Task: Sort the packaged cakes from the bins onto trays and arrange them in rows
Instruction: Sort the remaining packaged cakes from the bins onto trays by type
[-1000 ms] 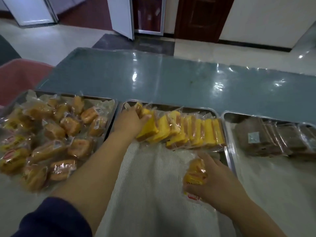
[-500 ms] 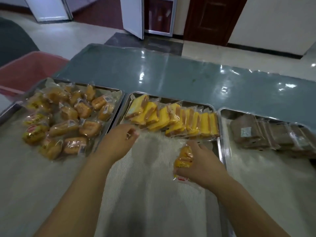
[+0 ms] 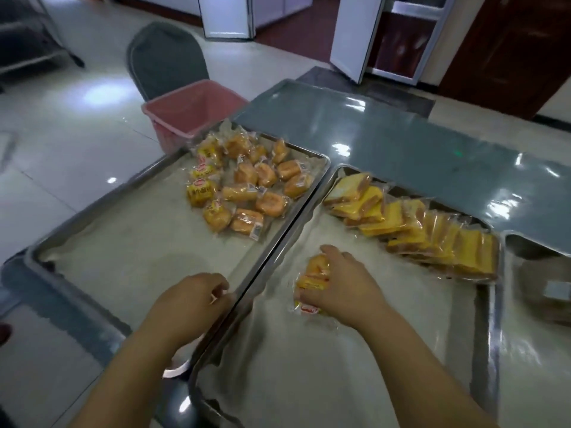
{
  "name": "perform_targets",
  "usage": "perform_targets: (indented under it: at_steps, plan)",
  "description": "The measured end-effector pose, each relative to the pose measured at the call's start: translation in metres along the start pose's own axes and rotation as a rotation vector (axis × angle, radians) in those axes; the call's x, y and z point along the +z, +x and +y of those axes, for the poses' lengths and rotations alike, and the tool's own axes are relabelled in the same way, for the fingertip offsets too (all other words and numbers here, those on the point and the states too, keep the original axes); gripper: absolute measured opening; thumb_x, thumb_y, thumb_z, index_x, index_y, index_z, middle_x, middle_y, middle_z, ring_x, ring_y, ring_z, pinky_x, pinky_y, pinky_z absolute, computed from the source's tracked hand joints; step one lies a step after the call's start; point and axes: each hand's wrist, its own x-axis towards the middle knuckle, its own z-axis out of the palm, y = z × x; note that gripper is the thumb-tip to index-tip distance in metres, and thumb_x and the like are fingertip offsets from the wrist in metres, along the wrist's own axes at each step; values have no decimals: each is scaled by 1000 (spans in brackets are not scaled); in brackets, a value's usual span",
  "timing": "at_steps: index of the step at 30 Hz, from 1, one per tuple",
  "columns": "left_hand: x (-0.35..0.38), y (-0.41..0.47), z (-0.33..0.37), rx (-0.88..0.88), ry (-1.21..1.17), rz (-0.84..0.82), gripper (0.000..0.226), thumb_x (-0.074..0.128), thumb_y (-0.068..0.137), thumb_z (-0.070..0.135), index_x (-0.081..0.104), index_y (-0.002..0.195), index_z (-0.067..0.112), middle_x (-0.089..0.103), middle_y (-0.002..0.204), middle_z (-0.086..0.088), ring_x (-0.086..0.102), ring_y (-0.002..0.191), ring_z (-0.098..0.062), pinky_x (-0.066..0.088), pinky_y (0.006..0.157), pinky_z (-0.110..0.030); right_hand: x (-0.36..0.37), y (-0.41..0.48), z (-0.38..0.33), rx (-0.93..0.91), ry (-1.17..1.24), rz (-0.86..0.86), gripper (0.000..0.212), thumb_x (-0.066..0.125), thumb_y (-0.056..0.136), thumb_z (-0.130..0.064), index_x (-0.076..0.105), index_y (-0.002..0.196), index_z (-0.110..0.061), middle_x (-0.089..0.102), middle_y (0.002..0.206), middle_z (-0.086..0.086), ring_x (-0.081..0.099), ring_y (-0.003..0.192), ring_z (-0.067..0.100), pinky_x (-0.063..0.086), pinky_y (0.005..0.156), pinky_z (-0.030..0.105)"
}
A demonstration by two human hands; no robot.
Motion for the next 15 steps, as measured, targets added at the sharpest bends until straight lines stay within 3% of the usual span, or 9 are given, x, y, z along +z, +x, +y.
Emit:
perform_targets:
  at_steps: [8, 15]
  plan:
    - [-55, 64, -72, 26, 69, -7, 24, 51, 93, 43, 60, 109, 28, 60, 100, 11, 55, 89, -8, 49, 76, -28, 18, 101, -82, -24, -83, 136, 87, 72, 64, -61, 35, 136, -27, 49, 128, 4, 48, 117, 27, 47, 93, 43]
    - [-77, 121, -91, 80, 61, -32, 23, 50, 93, 43, 58, 110, 29, 59, 100, 10, 56, 90, -9, 52, 78, -31, 9, 171, -111, -46, -182, 321, 94, 72, 71, -59, 25, 144, -23, 38, 143, 7, 37, 131, 29, 38, 105, 44]
